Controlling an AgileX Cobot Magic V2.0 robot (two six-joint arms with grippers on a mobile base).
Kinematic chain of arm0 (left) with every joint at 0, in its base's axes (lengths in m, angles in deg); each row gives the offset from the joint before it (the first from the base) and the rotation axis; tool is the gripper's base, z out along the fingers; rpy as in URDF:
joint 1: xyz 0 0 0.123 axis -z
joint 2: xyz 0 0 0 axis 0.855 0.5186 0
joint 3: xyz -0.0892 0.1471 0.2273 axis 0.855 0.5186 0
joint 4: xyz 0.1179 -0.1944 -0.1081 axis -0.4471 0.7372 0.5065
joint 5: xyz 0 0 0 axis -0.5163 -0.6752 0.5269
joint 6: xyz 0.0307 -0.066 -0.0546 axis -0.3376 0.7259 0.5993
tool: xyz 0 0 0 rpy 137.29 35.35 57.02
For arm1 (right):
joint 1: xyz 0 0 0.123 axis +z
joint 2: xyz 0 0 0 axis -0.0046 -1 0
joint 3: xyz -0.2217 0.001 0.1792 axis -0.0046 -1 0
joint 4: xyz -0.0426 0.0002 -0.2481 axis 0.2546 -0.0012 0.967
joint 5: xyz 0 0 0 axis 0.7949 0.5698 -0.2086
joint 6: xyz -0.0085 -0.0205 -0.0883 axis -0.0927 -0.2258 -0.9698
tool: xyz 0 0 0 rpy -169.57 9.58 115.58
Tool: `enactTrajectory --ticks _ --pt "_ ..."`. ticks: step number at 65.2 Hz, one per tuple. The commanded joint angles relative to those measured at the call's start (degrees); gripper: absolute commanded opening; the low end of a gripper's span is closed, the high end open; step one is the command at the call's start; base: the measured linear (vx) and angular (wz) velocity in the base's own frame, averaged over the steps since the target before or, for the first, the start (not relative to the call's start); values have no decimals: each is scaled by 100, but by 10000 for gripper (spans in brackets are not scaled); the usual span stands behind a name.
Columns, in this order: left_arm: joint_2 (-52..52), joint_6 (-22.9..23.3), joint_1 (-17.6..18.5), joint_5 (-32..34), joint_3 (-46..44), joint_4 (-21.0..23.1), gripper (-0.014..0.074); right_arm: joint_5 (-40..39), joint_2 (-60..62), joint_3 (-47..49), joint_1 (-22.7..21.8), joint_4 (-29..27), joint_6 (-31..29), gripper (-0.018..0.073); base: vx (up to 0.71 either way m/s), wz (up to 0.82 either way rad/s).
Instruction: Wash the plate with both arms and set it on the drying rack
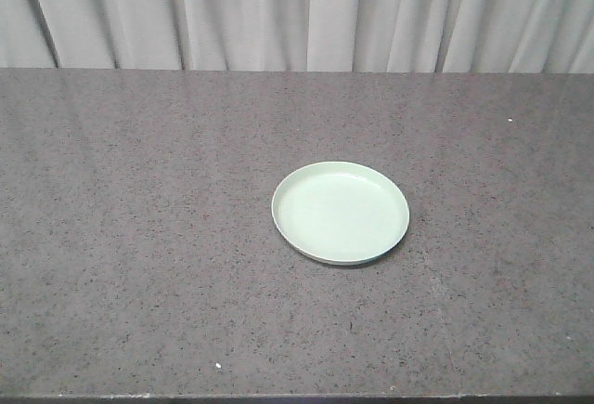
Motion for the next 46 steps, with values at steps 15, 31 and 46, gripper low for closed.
enactTrajectory --ticks 15,31,46 --pt "-82 55 40 389 133 6 -6 -436 56 -8 -42 47 -25 -3 0 0" --pt "-82 55 40 389 133 6 -6 -436 56 -8 -42 47 -25 -3 0 0" --pt "-82 55 40 389 133 6 -6 -436 56 -8 -42 47 -25 -3 0 0"
